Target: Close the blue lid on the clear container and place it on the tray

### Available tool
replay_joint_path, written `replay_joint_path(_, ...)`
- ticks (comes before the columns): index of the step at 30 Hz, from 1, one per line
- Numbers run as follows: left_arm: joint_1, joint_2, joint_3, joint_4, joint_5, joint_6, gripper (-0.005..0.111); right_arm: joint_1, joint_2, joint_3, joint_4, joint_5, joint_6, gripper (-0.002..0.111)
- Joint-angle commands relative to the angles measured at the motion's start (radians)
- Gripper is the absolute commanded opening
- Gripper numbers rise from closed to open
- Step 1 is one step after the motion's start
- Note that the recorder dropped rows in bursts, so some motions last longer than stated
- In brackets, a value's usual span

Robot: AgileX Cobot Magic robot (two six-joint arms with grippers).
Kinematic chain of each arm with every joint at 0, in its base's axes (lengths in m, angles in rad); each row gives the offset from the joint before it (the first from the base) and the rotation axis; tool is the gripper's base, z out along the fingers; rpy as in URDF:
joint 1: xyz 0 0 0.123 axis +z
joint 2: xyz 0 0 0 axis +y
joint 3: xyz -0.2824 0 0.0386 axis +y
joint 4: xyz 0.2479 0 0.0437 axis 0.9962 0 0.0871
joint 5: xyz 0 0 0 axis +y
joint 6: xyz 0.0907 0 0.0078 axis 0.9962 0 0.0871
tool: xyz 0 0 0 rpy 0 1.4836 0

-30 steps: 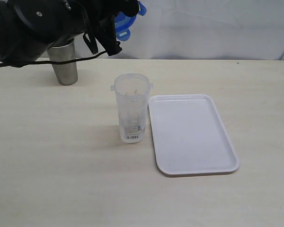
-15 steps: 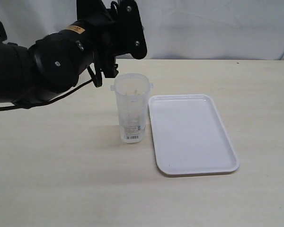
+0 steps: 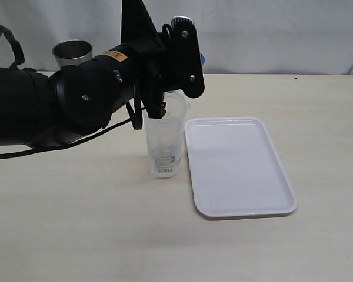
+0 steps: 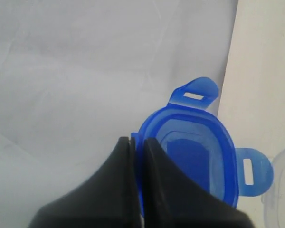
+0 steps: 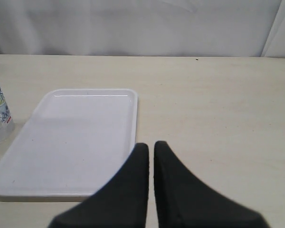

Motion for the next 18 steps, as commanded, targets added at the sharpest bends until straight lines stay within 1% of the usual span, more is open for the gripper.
replay_joint_path(1,-0.006,-0.002,0.003,-0.02,0.014,-0.011,0.0,-0.007,-0.005,0.002,0.0,0.0,-0.005,0.005)
replay_joint_path(7,-0.006,-0.002,0.003,-0.02,0.006,-0.011,0.0,-0.007,-0.005,0.002,0.0,0.0,-0.005,0.005)
replay_joint_path(9,-0.006,-0.002,0.003,-0.016,-0.022,-0.011,0.0,-0.007,-0.005,0.002,0.0,0.0,-0.005,0.005)
replay_joint_path(10,-0.006,-0.002,0.003,-0.013,-0.047,-0.011,0.0,-0.007,-0.005,0.002,0.0,0.0,-0.005,0.005)
replay_joint_path(11,-0.006,-0.002,0.003,-0.013,-0.104,-0.011,0.0,-0.007,-0.005,0.002,0.0,0.0,-0.005,0.005)
replay_joint_path(13,0.0,-0.002,0.003,-0.013,-0.134,-0.022,0.0,-0.007,-0.005,0.002,0.0,0.0,-0.005,0.005)
replay_joint_path(14,0.006,-0.002,0.003,-0.015,-0.128,-0.036,0.0,-0.007,-0.005,0.002,0.0,0.0,-0.005,0.005)
replay_joint_path(15,0.022,-0.002,0.003,-0.013,-0.083,-0.06,0.0,-0.007,-0.005,0.002,0.0,0.0,-0.005,0.005)
replay_joint_path(16,0.032,0.001,0.003,-0.013,-0.065,-0.066,0.0,-0.007,-0.005,0.002,0.0,0.0,-0.005,0.005)
replay_joint_path(18,0.055,0.018,0.003,-0.013,-0.058,-0.066,0.0,-0.007,-0.005,0.002,0.0,0.0,-0.005,0.005)
